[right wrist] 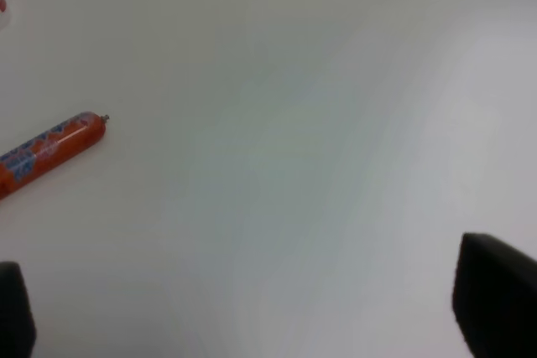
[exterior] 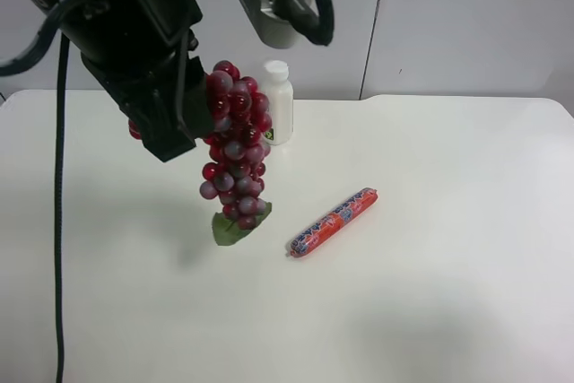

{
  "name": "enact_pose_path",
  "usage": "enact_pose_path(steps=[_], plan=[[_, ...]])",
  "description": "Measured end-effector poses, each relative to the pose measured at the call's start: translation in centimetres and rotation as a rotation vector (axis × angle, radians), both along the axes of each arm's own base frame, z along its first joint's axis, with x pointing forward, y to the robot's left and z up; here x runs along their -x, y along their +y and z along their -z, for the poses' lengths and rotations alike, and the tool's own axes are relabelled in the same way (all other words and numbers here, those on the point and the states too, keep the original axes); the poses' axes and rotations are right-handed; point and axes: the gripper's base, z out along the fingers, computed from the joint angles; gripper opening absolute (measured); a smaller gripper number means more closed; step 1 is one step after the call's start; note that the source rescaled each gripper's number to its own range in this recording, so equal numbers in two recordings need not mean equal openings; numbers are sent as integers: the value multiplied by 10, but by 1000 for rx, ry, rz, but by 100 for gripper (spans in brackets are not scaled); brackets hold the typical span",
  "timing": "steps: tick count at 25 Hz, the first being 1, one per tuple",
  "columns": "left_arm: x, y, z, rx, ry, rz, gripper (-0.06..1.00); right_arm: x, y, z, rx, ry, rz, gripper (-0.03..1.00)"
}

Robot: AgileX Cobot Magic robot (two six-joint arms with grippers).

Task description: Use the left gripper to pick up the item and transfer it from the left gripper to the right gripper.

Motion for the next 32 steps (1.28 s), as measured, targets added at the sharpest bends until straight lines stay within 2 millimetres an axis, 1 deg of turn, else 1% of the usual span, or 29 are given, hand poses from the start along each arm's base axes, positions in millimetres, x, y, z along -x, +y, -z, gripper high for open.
enact_pose_path(steps=[5,9,12,32], plan=[[8,-20,11,-21,-7,97,0,0,0,0,0,0,0,100],[6,-27,16,-20,-16,122,0,0,0,0,0,0,0,100],[5,-29,18,-25,-22,139,0,0,0,0,0,0,0,100],[4,-31,16,-61,-71,256,0,0,0,0,0,0,0,100]])
